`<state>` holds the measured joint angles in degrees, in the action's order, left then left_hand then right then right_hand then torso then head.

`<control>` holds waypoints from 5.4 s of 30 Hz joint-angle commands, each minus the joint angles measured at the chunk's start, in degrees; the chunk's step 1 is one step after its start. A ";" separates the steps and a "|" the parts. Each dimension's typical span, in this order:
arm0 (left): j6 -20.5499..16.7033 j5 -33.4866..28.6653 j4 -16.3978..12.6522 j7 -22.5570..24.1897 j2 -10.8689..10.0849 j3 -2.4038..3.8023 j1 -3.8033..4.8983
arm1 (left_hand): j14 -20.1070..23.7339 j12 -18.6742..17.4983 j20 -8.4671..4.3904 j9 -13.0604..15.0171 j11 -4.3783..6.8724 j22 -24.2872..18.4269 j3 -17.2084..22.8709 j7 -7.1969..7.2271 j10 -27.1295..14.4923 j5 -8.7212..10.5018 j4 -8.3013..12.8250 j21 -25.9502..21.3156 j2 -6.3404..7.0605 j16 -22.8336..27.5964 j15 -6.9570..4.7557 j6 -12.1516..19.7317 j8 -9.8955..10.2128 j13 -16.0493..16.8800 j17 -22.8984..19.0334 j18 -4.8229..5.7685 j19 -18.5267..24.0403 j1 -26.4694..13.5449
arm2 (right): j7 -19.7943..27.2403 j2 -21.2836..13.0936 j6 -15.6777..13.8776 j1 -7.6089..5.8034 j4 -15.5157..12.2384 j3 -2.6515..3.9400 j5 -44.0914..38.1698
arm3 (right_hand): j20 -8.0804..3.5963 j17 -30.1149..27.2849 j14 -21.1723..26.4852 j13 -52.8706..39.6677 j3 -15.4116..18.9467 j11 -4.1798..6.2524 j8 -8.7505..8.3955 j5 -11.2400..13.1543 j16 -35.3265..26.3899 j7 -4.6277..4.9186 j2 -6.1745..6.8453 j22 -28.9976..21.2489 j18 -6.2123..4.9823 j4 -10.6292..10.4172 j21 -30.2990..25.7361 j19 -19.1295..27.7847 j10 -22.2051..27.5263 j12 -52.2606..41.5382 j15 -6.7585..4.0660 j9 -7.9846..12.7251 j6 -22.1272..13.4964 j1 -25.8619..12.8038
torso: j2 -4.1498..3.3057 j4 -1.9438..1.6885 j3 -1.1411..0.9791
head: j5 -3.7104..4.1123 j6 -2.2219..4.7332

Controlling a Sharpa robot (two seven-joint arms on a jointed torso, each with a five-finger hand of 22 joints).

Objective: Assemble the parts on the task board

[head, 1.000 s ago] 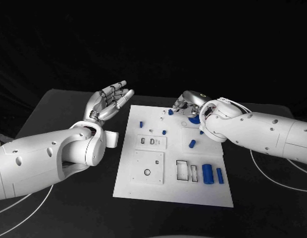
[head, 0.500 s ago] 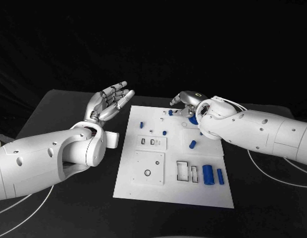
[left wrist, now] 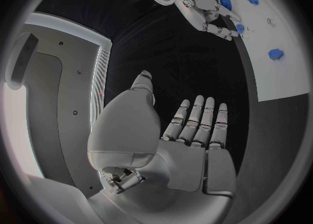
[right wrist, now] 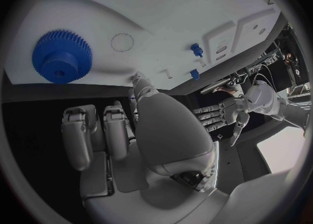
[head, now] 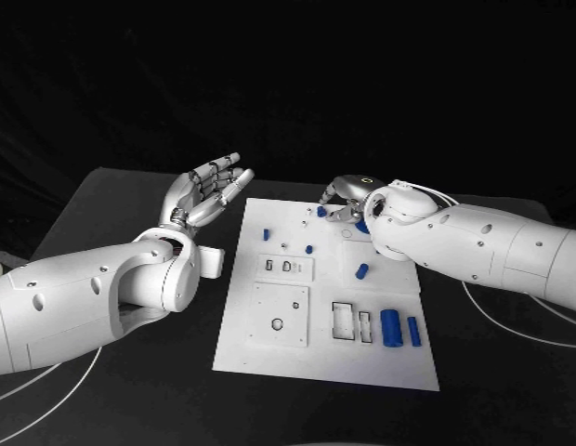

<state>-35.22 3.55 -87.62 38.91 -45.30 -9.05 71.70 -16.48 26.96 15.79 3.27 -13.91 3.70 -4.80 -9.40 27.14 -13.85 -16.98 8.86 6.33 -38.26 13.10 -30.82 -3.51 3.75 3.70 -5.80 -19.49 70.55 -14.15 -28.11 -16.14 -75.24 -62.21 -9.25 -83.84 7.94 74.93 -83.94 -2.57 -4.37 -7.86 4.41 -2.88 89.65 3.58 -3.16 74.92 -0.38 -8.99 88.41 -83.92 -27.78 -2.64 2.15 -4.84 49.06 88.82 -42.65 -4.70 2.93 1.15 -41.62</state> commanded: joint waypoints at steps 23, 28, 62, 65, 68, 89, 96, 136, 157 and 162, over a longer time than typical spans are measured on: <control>1.03 0.39 -0.05 0.42 0.28 0.04 0.08 | 0.12 -0.01 -0.01 0.06 -0.15 -0.12 0.40 -6.67 0.39 0.23 -0.10 -0.03 -0.78 -0.31 0.00 -0.27 -0.40 -0.04 0.04 -1.06 0.44 0.13 | -0.50 1.21 2.40 0.11 0.99 0.00 -1.34 | 1.11 14.24 -5.88 -0.12 -0.03 -0.39 0.71 0.09 0.05 -0.12 -1.39 12.18 -0.52 0.64 -0.34 -3.72 -1.25 -0.05 1.29 -0.76 2.68 -0.84 | 0.02 0.07 0.02 | -0.08 -0.08; 1.00 0.39 -0.07 0.40 0.20 0.04 0.08 | 0.12 -0.01 -0.01 0.06 -0.15 -0.12 0.40 -6.67 0.39 0.23 -0.10 -0.03 -0.78 -0.31 0.00 -0.27 -0.40 -0.04 0.04 -1.06 0.44 0.13 | -0.48 1.13 2.43 0.11 0.77 0.00 -0.92 | 1.32 14.19 -5.86 -0.13 0.15 -0.54 0.43 0.10 0.03 -0.18 -1.09 12.22 -0.51 0.83 -0.32 -3.74 -1.50 -0.05 1.53 -0.72 2.45 -0.93 | 0.01 0.07 -0.01 | -0.11 -0.12; 0.87 0.39 0.02 0.23 0.23 0.04 0.08 | 0.12 0.00 0.00 0.06 -0.15 -0.13 0.59 -6.67 0.40 0.25 -0.08 -0.01 -1.08 -0.34 0.01 -0.31 -0.42 -0.04 0.04 -1.06 0.48 0.22 | 0.73 1.11 0.30 0.21 0.20 0.00 0.53 | 2.47 13.97 -5.81 -0.47 -0.56 -1.50 3.79 -0.01 -0.04 1.42 -2.79 12.27 -0.52 3.50 -0.33 -3.77 -8.06 -0.50 2.71 -3.47 11.19 -0.40 | 0.04 0.02 0.00 | 0.09 -0.16; 0.85 0.39 0.03 0.23 0.22 0.04 0.08 | 0.12 0.00 0.00 0.06 -0.15 -0.13 0.59 -6.67 0.40 0.25 -0.08 -0.01 -1.08 -0.34 0.01 -0.31 -0.42 -0.04 0.04 -1.06 0.48 0.22 | 0.75 0.99 0.00 0.24 0.01 0.00 0.58 | 2.60 13.72 -5.75 -0.43 -0.30 -1.73 3.28 -0.01 -0.13 1.57 -2.38 12.30 -0.51 3.90 -0.32 -3.79 -8.24 -0.38 2.94 -3.66 10.48 -0.50 | 0.03 0.02 0.01 | 0.09 -0.14; 0.82 0.39 0.05 0.22 0.21 0.04 0.08 | 0.12 0.00 0.00 0.06 -0.15 -0.13 0.59 -6.67 0.40 0.25 -0.08 -0.01 -1.08 -0.34 0.01 -0.31 -0.42 -0.04 0.04 -1.06 0.48 0.22 | 0.70 0.90 -0.13 0.26 -0.09 0.00 0.60 | 2.70 13.69 -5.74 -0.34 -0.03 -1.80 2.49 0.00 -0.14 1.89 -1.99 12.31 -0.51 4.24 -0.32 -3.79 -7.66 -0.20 3.05 -3.87 9.08 -0.65 | 0.03 0.07 0.01 | 0.07 -0.08; 0.82 0.39 0.30 0.24 0.36 0.04 0.08 | 0.13 0.00 0.00 0.06 -0.15 -0.14 0.73 -6.67 0.40 0.25 -0.07 -0.01 -1.34 -0.35 0.02 -0.33 -0.43 -0.04 0.04 -1.06 0.52 0.28 | 0.30 0.30 0.05 0.47 -0.50 -0.01 1.98 | 1.34 13.83 -5.78 -0.17 3.16 -0.09 11.48 0.08 -0.09 3.67 -1.14 12.55 -0.46 7.87 -0.22 -3.91 -3.50 -0.03 1.45 -23.70 -1.66 -2.34 | 0.04 0.03 0.01 | 0.28 -0.06; 0.83 0.39 0.37 0.24 0.41 0.04 0.08 | 0.14 0.00 0.00 0.05 -0.16 -0.15 0.82 -6.67 0.38 0.26 -0.06 -0.02 -1.52 -0.36 0.02 -0.27 -0.43 -0.05 0.04 -1.06 0.60 0.31 | 0.21 0.24 -0.06 0.53 -0.53 -0.01 2.30 | 1.85 13.86 -5.78 -0.13 3.83 -0.55 17.39 0.06 -0.08 3.63 -0.66 12.62 -0.46 8.54 -0.23 -3.95 -2.69 0.01 1.91 -34.75 -6.99 -2.76 | 0.03 0.07 0.02 | 0.28 -0.07; 0.78 0.39 0.48 0.08 0.27 0.04 0.08 | 0.26 -0.02 0.03 0.02 -0.19 -0.20 1.39 -6.69 0.26 0.44 -0.01 0.00 -2.90 -0.41 0.06 -0.10 -0.42 -0.06 0.03 -1.05 0.82 0.44 | 0.38 0.37 0.17 0.61 -0.52 -0.01 3.76 | 1.13 13.70 -5.75 -0.25 2.30 0.24 32.27 0.14 -0.15 5.86 2.34 12.69 -0.46 6.55 -0.32 -3.96 -3.69 -0.18 1.19 -58.09 -7.58 -2.95 | 0.06 0.03 0.01 | 0.45 -0.13; 0.82 0.39 0.69 0.08 0.46 0.04 0.08 | 0.29 -0.02 0.04 0.02 -0.19 -0.21 1.54 -6.70 0.23 0.45 0.03 0.02 -3.34 -0.43 0.08 -0.10 -0.43 -0.06 0.03 -1.05 0.87 0.46 | 0.09 0.38 1.66 0.64 -0.75 -0.01 3.77 | 1.23 13.93 -5.80 -0.28 -0.76 -0.13 35.85 0.18 -0.06 6.51 8.29 12.77 -0.44 2.06 -0.31 -3.99 -4.88 -0.16 1.58 -65.61 -9.08 -2.40 | 0.06 0.07 0.01 | 0.43 -0.29; 0.87 0.39 0.73 0.06 0.52 0.04 0.08 | 0.29 -0.02 0.04 0.02 -0.19 -0.21 1.54 -6.70 0.23 0.45 0.03 0.02 -3.34 -0.43 0.08 -0.10 -0.43 -0.06 0.03 -1.05 0.87 0.46 | 0.18 0.38 1.79 0.65 -0.72 -0.01 3.81 | 1.29 13.73 -5.75 -0.34 -2.00 -0.08 36.79 0.18 -0.13 6.43 11.02 12.72 -0.46 -2.59 -0.36 -3.92 -5.48 -0.23 1.51 -67.30 -8.36 -2.01 | 0.03 0.06 0.01 | 0.50 -0.33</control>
<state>-35.09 3.55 -86.83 38.57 -44.92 -9.05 71.70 -16.48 26.96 15.78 3.24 -13.91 3.54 -3.59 -9.40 27.14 -13.61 -17.04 8.86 3.70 -38.47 13.10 -30.81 -3.73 3.75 3.70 -5.80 -19.08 71.08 -13.90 -27.76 -16.17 -74.82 -62.89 -9.13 -79.76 9.42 74.91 -84.02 -2.84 -6.28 -8.05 41.02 -2.55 89.65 10.15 7.51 74.92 -0.39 -11.17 88.41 -84.01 -32.94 -2.80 3.66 -72.04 40.41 86.82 -42.60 -4.64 2.93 1.58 -41.92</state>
